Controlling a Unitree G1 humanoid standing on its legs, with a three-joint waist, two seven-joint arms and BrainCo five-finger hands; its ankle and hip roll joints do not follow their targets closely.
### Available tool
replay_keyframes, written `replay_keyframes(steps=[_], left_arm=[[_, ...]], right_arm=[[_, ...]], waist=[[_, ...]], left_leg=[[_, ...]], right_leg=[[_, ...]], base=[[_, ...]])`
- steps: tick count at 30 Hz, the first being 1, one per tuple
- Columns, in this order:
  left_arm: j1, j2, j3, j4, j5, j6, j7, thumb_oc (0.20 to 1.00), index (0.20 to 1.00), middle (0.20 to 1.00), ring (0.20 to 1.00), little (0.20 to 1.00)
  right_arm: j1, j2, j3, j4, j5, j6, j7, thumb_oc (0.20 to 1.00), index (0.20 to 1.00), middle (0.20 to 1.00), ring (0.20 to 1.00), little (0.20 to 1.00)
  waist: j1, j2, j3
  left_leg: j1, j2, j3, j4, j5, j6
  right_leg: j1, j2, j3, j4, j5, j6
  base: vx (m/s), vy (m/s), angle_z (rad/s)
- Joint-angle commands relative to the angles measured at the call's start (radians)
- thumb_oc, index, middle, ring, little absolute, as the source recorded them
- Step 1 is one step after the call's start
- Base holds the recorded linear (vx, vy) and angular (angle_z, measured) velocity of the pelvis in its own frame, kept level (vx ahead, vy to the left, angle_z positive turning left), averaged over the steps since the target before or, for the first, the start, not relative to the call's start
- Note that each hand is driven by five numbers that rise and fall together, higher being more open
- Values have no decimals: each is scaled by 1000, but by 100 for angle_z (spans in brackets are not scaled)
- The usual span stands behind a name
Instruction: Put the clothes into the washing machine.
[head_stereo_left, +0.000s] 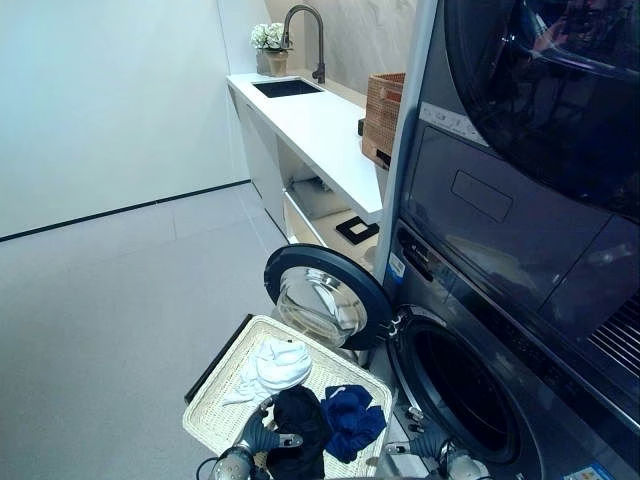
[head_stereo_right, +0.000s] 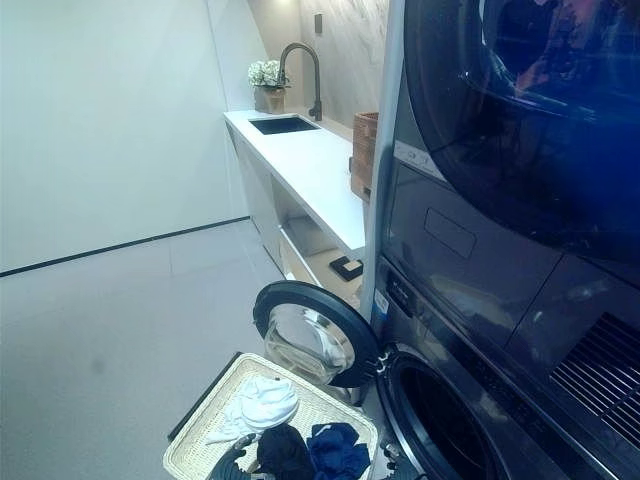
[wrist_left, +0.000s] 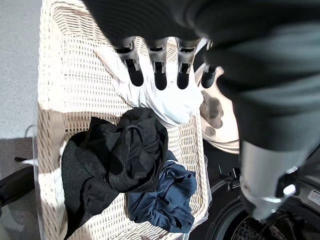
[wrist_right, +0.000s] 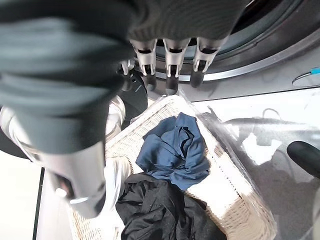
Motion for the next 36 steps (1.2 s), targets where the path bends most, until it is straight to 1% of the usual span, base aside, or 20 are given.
replay_keyframes(steps=[1,3,4,7,9,12,14,19,21,22,25,27,30,31,32,34,35,36], left_arm=[[-84,-25,10,38,19,-36,80,1000,1000,1000,1000,1000],[-84,-22,15,33,-26,-52,83,1000,1000,1000,1000,1000],[-84,-22,21,27,-30,-46,80,1000,1000,1000,1000,1000],[-81,-26,21,33,3,-32,63,1000,1000,1000,1000,1000],[-76,-30,16,43,34,-35,77,1000,1000,1000,1000,1000],[-76,-31,11,45,45,-27,96,1000,1000,1000,1000,1000],[-79,-31,9,46,40,-20,91,1000,1000,1000,1000,1000],[-91,-34,8,52,35,9,133,1000,1000,1000,1000,1000],[-93,-34,9,52,29,7,150,1000,1000,1000,1000,1000],[-94,-37,12,55,32,6,181,1000,1000,1000,1000,1000],[-104,-31,9,46,37,2,203,1000,1000,1000,1000,1000],[-120,-24,14,26,47,-3,284,1000,1000,1000,1000,1000],[-130,-12,22,8,74,14,356,1000,1000,1000,1000,1000],[-151,3,21,0,102,14,420,1000,1000,1000,1000,1000],[-161,8,19,-1,112,14,442,1000,1000,1000,1000,1000],[-208,31,17,-17,159,29,525,1000,1000,1000,1000,1000],[-218,36,17,-18,162,32,537,1000,1000,1000,1000,1000],[-279,57,20,-39,165,58,590,1000,1000,1000,1000,1000]], right_arm=[[-56,11,16,-16,26,-54,-12,1000,1000,1000,1000,1000],[-55,11,23,-13,33,-50,-13,1000,1000,1000,1000,1000],[-54,10,22,-13,38,-49,-14,1000,1000,1000,1000,1000],[-53,14,14,0,38,-55,-19,1000,1000,1000,1000,1000],[-51,19,10,10,35,-51,-22,1000,1000,1000,1000,1000],[-48,21,9,15,35,-50,-26,1000,1000,1000,1000,1000],[-46,21,9,17,34,-53,-28,1000,1000,1000,1000,1000],[-52,20,13,14,42,-56,-41,1000,1000,1000,1000,1000],[-54,20,11,12,46,-57,-47,1000,1000,1000,1000,1000],[-55,18,8,12,56,-63,-49,1000,1000,1000,1000,1000],[-56,15,13,-3,67,-66,-58,1000,1000,1000,1000,1000],[-66,7,19,-22,74,-77,-73,1000,1000,1000,1000,1000],[-77,-8,25,-56,87,-82,-74,1000,1000,1000,1000,1000],[-97,-23,30,-84,89,-98,-71,1000,1000,1000,1000,1000],[-104,-28,33,-93,89,-104,-70,1000,1000,1000,1000,1000],[-134,-43,44,-122,112,-127,-73,1000,1000,1000,1000,1000],[-142,-45,45,-126,116,-129,-73,1000,1000,1000,1000,1000],[-184,-58,53,-155,136,-138,-86,1000,1000,1000,1000,1000]], waist=[[0,-17,44],[2,-20,45],[5,-21,46],[9,-23,42],[10,-25,37],[9,-26,34],[9,-27,34],[8,-30,42],[8,-30,45],[9,-31,53],[11,-33,65],[11,-29,86],[13,-29,110],[14,-26,153],[15,-24,167],[15,-18,222],[15,-17,231],[11,-15,284]], left_leg=[[31,-101,-28,22,-53,103],[32,-101,-31,16,-51,102],[32,-102,-33,13,-51,102],[33,-100,-40,2,-45,100],[32,-100,-42,1,-43,98],[31,-100,-40,1,-43,96],[28,-100,-40,1,-42,96],[20,-100,-37,1,-39,97],[17,-100,-37,1,-37,96],[12,-98,-34,1,-36,95],[-7,-93,-32,1,-28,89],[-24,-88,-25,1,-20,88],[-49,-89,-13,27,-18,89],[-96,-88,-10,70,-16,89],[-110,-88,-11,79,-14,89],[-156,-89,-14,100,-6,88],[-164,-89,-13,104,-6,88],[-236,-90,-5,143,4,81]], right_leg=[[-32,21,72,77,16,-13],[-29,22,72,67,20,-14],[-27,22,69,61,22,-14],[-21,23,66,46,31,-12],[-18,24,66,36,37,-11],[-17,25,67,31,38,-10],[-20,26,69,31,39,-10],[-28,28,72,28,42,-11],[-31,29,75,27,45,-10],[-33,28,73,20,51,-9],[-45,25,67,9,65,-4],[-72,22,63,26,65,-4],[-103,17,57,70,52,-10],[-149,10,43,127,40,-12],[-166,8,39,147,36,-12],[-227,8,29,203,20,-13],[-238,8,28,211,18,-13],[-311,4,21,258,13,-15]], base=[[0,0,0],[0,0,0],[0,0,0],[0,0,0],[0,0,0],[0,0,0],[0,0,0],[0,0,0],[0,0,0],[0,0,0],[-14,-10,0],[-20,-9,-1],[-45,17,-1],[-167,57,-2],[-244,75,-1],[-177,60,-1],[-247,82,-3],[-195,61,-3]])
